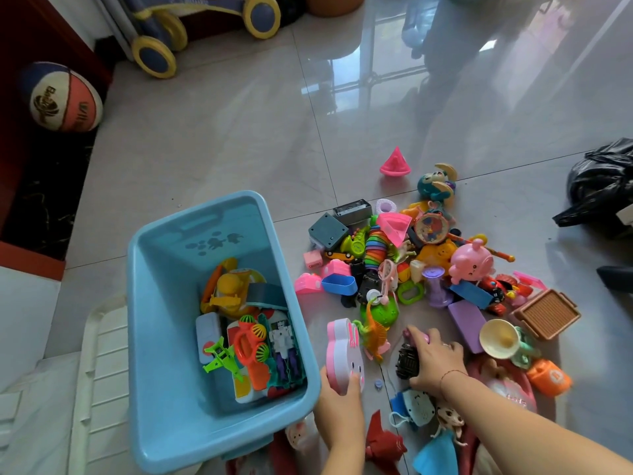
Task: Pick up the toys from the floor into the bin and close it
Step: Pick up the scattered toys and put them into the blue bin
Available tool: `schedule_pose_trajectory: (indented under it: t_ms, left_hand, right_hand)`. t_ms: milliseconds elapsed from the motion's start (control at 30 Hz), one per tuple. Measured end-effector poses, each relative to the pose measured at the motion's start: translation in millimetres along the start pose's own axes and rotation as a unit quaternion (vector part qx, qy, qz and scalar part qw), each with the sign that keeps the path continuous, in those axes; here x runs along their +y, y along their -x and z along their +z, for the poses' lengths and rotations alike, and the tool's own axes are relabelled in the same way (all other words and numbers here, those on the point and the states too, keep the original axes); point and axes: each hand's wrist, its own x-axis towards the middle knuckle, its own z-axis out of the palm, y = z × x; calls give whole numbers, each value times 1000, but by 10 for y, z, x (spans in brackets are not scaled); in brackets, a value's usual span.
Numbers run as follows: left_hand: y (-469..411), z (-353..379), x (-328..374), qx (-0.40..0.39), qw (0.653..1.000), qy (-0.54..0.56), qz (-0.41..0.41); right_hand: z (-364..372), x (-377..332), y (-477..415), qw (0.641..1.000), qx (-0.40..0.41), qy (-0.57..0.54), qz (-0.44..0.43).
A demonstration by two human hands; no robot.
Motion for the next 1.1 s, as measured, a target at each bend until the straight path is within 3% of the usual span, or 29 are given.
schedule_pose_trajectory:
  t_ms: [200,333,400,500,600,767,900,1000,1100]
  left_hand:
    - [105,-14,155,-7,999,15,39]
    - [207,-44,315,-10,996,32,83]
    - [296,-120,458,-8,991,55,118]
    - [354,-385,653,17,982,98,158]
    - [208,-842,769,100,966,176,159]
    - [-512,-1601,586,161,948,273,21]
    - [-836,-1815,438,130,929,339,-67]
    - [-922,-1724,521,87,924,369,-50]
    - [-1099,-1622,621,44,942,332,-1]
  right_hand:
    - [-61,-30,189,987,34,-150,41]
    - [-325,-120,369,903,135,-404,62]
    - [-554,-232,479,868,183,-459,55]
    - [-879,-520,654,842,209,-497,2]
    - [-1020,-949,864,841,198,-496,-80]
    - [-915,-1709,1231,865,130,-426,-229]
    - [-692,-2049,1316,876,95,-391,-265]
    - [-581,-2148,1302,884,94,-380,-255]
    - [-462,-2201,1268,895,69,-366,-246]
